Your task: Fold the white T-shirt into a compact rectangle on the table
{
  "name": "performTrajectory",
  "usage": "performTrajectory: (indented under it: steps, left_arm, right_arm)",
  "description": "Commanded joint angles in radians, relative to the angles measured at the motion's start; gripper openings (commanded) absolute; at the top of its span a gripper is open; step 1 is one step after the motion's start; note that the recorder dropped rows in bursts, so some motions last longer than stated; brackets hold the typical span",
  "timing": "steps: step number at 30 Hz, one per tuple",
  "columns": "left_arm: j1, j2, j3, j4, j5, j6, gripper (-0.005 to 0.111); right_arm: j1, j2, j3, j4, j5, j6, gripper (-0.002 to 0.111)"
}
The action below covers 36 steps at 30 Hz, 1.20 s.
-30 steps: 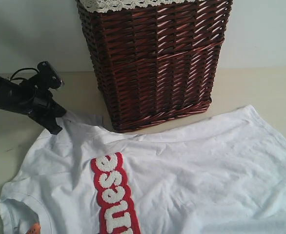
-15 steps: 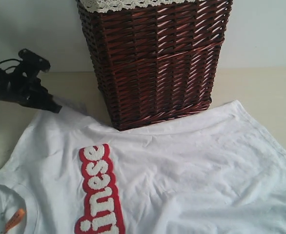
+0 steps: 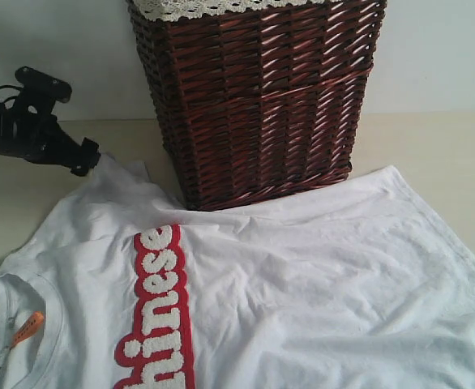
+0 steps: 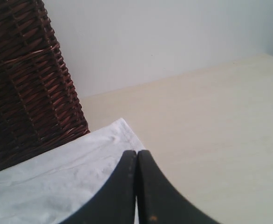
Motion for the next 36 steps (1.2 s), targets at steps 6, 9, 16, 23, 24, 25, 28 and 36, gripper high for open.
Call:
performTrajectory:
  steps: [6,9,16,23,24,25,28,36]
  left_arm:
    - [-0.002,-0.165,0.281,0.087,0.258,0.050,0.092]
    - [-0.002,-0.217,0.365,0.187,0.268,0.054,0.061]
    - [0.009,-0.215,0.475,0.309,0.512,0.079,0.001]
    - [0.008,-0.164,0.556,0.525,0.467,0.070,0.000]
    - [0.008,-0.164,0.570,0.576,0.464,0.057,0.000]
    - [0.008,-0.167,0.585,0.629,0.464,0.032,0.000]
    - [0.008,-0.177,0.627,0.836,0.502,-0.069,0.000]
    - [0.008,-0.222,0.677,0.973,0.645,-0.121,0.000]
  right_arm:
    - [-0.004,-0.007,0.004,-0.007,-0.012,-0.002,0.000]
    - [-0.004,-0.007,0.004,-0.007,-0.012,-0.002,0.000]
    - [-0.004,-0.007,0.004,-0.007,-0.012,-0.002,0.000]
    - [-0.004,-0.007,0.004,-0.007,-0.012,-0.002,0.000]
    - [-0.004,-0.007,0.004,-0.007,-0.012,-0.002,0.000]
    - [-0.004,-0.007,0.004,-0.007,-0.009,-0.003,0.000]
    - [-0.004,-0.007,0.004,-0.006,-0.002,-0.003,0.000]
    - [-0.004,-0.007,0.004,-0.006,-0.002,-0.003,0.000]
